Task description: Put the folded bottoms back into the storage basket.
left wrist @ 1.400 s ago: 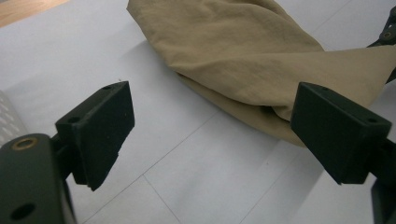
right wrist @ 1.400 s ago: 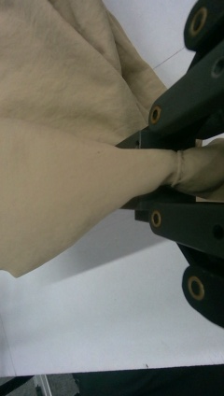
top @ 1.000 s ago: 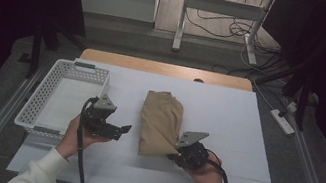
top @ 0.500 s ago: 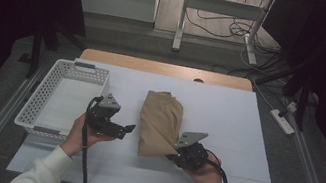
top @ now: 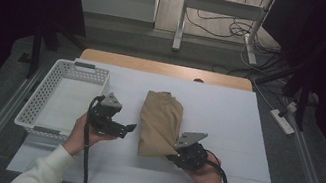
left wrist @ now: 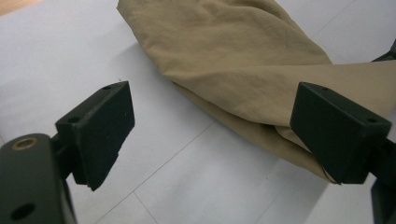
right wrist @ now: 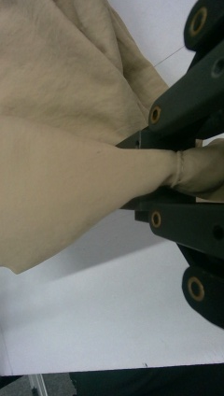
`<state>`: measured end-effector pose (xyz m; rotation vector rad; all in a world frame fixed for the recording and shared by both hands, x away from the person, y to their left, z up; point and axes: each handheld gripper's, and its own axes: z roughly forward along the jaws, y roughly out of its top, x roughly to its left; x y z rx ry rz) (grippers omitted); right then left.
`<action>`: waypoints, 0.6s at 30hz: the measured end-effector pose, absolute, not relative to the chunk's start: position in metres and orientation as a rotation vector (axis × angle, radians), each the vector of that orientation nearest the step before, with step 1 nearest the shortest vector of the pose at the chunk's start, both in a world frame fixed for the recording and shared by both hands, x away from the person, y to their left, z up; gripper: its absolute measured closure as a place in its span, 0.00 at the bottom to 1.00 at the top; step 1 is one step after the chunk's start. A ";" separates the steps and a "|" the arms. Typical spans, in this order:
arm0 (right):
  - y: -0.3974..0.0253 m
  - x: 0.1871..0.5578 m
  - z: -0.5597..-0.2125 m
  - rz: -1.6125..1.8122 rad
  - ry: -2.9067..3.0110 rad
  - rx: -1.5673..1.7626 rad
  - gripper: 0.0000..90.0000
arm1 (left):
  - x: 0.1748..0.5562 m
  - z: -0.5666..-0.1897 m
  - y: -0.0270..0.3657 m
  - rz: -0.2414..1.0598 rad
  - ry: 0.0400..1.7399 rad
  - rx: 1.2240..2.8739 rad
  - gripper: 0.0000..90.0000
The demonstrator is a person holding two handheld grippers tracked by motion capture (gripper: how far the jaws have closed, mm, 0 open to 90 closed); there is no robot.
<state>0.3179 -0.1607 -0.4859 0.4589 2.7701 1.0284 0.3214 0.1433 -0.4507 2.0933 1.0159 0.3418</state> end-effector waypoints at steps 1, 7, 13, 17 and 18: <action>-0.160 0.318 -0.486 1.027 2.771 0.459 0.87 | 0.322 -0.451 0.143 0.341 1.016 2.095 0.15; -0.159 0.317 -0.487 1.019 2.772 0.455 0.87 | 0.323 -0.452 0.142 0.335 1.017 2.098 0.15; -0.160 0.317 -0.487 1.020 2.773 0.455 0.87 | 0.324 -0.453 0.139 0.335 1.015 2.108 0.15; -0.160 0.317 -0.487 1.019 2.773 0.454 0.87 | 0.325 -0.453 0.138 0.335 1.016 2.108 0.15; -0.160 0.317 -0.487 1.018 2.773 0.454 0.87 | 0.325 -0.453 0.137 0.336 1.015 2.109 0.15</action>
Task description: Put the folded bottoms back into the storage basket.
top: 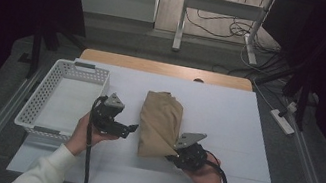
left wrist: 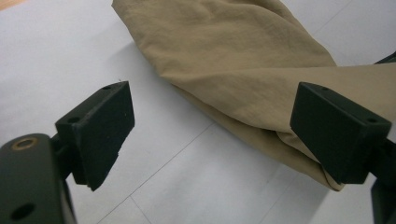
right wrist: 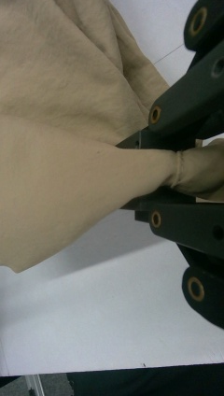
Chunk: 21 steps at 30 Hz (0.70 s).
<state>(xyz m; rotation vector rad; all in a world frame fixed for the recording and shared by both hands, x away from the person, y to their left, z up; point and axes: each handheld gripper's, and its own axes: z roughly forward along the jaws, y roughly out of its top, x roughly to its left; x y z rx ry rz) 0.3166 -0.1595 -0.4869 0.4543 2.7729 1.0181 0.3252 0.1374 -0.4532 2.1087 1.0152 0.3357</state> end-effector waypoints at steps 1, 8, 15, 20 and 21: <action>-0.159 0.317 -0.487 1.017 2.775 0.452 0.87 | 0.325 -0.453 0.137 0.336 1.013 2.111 0.15; -0.159 0.316 -0.487 1.011 2.774 0.453 0.87 | 0.326 -0.454 0.135 0.333 1.010 2.116 0.15; -0.159 0.316 -0.487 1.009 2.775 0.451 0.88 | 0.327 -0.455 0.132 0.329 1.004 2.124 0.15; -0.159 0.316 -0.488 1.000 2.776 0.446 0.87 | 0.328 -0.456 0.128 0.325 0.998 2.132 0.15; -0.159 0.316 -0.488 0.999 2.776 0.444 0.88 | 0.328 -0.456 0.128 0.325 0.997 2.133 0.15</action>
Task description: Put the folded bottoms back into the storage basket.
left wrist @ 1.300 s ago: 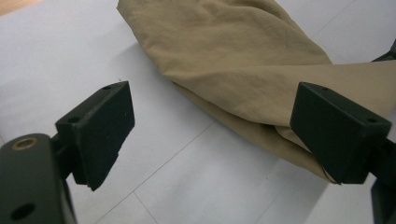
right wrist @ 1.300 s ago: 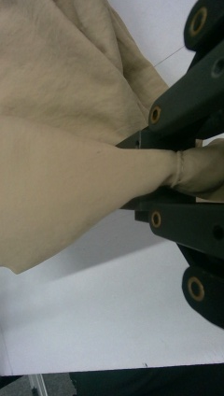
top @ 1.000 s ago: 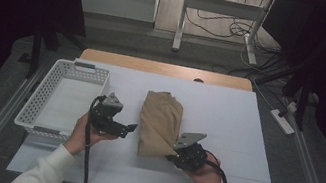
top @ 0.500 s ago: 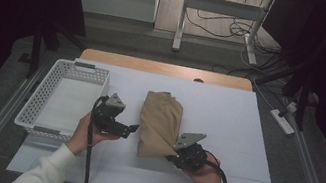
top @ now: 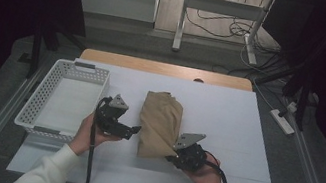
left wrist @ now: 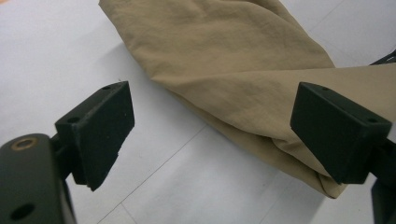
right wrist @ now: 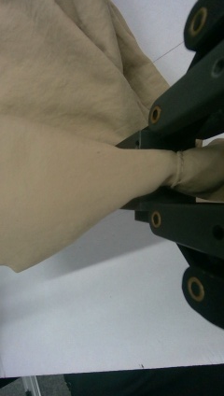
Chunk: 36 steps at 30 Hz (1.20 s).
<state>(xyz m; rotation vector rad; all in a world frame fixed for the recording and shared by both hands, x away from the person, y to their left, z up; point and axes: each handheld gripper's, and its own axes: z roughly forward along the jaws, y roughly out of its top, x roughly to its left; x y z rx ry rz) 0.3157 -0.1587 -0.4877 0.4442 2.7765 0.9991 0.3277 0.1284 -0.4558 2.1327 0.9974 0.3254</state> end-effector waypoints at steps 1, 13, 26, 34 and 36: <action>-0.159 0.316 -0.488 0.999 2.777 0.444 0.87 | 0.328 -0.456 0.128 0.326 0.998 2.132 0.15; -0.158 0.316 -0.488 1.001 2.779 0.442 0.87 | 0.330 -0.457 0.121 0.320 0.986 2.147 0.15; -0.158 0.315 -0.488 1.007 2.777 0.442 0.87 | 0.332 -0.457 0.116 0.317 0.977 2.160 0.15; -0.158 0.315 -0.488 1.007 2.777 0.441 0.87 | 0.334 -0.458 0.112 0.315 0.972 2.167 0.15; -0.158 0.315 -0.488 1.007 2.778 0.444 0.87 | 0.334 -0.458 0.112 0.315 0.968 2.170 0.15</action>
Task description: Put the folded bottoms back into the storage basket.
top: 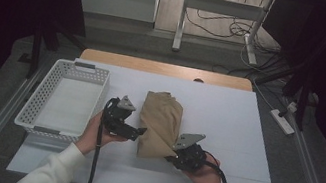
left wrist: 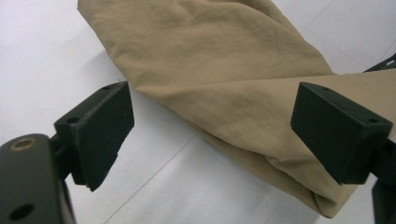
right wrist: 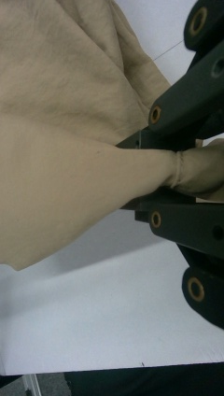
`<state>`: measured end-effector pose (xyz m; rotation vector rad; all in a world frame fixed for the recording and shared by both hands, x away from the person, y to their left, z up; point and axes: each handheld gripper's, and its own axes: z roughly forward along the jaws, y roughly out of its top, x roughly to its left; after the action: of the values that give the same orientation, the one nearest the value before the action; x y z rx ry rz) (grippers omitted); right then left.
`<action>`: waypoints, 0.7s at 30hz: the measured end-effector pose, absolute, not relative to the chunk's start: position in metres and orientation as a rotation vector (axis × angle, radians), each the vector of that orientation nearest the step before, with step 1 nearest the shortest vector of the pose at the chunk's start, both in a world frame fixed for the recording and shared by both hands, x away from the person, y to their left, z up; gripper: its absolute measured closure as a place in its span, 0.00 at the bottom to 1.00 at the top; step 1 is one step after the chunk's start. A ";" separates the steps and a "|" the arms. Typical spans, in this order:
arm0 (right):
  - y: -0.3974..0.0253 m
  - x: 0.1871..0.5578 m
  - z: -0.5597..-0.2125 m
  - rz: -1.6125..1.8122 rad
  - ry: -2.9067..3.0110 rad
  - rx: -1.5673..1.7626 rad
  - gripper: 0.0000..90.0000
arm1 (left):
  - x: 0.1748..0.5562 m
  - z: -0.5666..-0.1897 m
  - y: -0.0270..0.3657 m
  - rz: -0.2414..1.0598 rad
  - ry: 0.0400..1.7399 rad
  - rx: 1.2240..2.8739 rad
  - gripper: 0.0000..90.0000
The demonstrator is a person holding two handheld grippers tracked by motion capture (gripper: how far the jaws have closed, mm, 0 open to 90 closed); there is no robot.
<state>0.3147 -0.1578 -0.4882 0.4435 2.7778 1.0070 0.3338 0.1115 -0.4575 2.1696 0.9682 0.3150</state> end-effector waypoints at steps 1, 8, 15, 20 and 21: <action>-0.158 0.315 -0.488 1.005 2.777 0.443 0.87 | 0.334 -0.457 0.111 0.316 0.968 2.170 0.15; -0.158 0.315 -0.488 1.008 2.778 0.442 0.87 | 0.335 -0.457 0.108 0.315 0.961 2.175 0.14; -0.158 0.315 -0.488 1.010 2.777 0.444 0.87 | 0.336 -0.455 0.104 0.313 0.946 2.179 0.14; -0.159 0.315 -0.488 1.014 2.776 0.449 0.87 | 0.339 -0.454 0.101 0.311 0.948 2.178 0.14; -0.159 0.315 -0.488 1.017 2.775 0.450 0.87 | 0.340 -0.454 0.100 0.311 0.947 2.178 0.14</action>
<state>0.3149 -0.1587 -0.4878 0.4502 2.7750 1.0168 0.3398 0.0997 -0.4544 2.1785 0.9469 0.3113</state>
